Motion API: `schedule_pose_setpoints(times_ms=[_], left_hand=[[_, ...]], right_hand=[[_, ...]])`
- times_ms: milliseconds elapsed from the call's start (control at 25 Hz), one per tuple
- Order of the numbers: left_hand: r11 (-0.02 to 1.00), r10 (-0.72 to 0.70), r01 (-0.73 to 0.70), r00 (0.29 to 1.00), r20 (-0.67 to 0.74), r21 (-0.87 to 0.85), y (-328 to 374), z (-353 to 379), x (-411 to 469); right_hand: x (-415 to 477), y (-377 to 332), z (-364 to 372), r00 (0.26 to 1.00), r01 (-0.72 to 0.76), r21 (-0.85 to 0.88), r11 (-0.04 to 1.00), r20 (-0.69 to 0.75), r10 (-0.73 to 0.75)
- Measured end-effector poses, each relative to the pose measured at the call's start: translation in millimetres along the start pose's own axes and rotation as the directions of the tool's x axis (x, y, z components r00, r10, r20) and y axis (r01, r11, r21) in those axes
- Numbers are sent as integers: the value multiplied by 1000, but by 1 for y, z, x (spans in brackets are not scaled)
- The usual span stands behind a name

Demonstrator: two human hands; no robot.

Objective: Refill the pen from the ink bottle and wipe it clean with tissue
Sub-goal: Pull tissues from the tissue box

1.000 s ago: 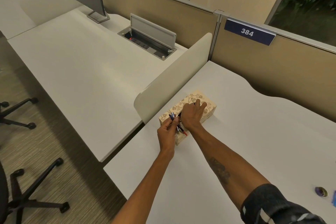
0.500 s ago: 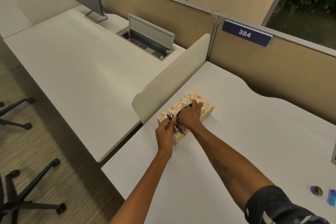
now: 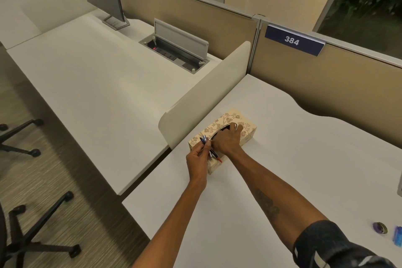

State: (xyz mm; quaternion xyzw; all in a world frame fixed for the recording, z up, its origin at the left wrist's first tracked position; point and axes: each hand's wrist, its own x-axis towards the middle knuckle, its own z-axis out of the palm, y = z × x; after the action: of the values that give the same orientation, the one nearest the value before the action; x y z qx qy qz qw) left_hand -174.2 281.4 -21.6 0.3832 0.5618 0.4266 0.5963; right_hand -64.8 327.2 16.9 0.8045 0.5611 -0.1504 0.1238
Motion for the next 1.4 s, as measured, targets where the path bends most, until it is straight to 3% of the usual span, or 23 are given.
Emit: schedule_pose_setpoints(times_ms=[240, 360, 440, 560, 800, 960, 1080, 1160, 1240, 1400], left_hand=[[1000, 18, -18, 1000, -9, -17, -3, 1, 1], [999, 2, -2, 1000, -12, -44, -4, 1, 1], [998, -9, 9, 1000, -3, -69, -3, 2, 0], [995, -9, 10, 1000, 13, -97, -3, 1, 0], [996, 2, -1, 1000, 15, -90, 1, 1, -1], [996, 3, -2, 1000, 10, -90, 1, 2, -2], [998, 7, -7, 1000, 3, -61, 3, 4, -4], [999, 9, -9, 1000, -5, -51, 7, 6, -7], [999, 9, -9, 1000, -8, -52, 11, 7, -10], [1000, 13, -13, 1000, 2, -22, 18, 6, -14]], right_hand=[[-10, 2, 0, 969, 22, 81, 996, -248, -1], [-10, 6, -2, 953, -9, 204, 979, -295, 70], [-6, 15, 3, 949, 23, 416, 909, -294, 111], [-5, 38, 3, 959, 180, 669, 721, -281, 21], [-6, 64, -23, 894, 370, 578, 727, -435, -109], [-9, 75, -38, 934, 331, 463, 822, -287, -215], [-18, 73, -24, 922, 297, 356, 886, -349, -169], [-24, 69, -18, 911, 268, 414, 870, -403, -89], [-28, 67, -23, 927, 218, 588, 779, -374, 23], [-42, 64, -36, 968, 152, 872, 466, -227, 109]])
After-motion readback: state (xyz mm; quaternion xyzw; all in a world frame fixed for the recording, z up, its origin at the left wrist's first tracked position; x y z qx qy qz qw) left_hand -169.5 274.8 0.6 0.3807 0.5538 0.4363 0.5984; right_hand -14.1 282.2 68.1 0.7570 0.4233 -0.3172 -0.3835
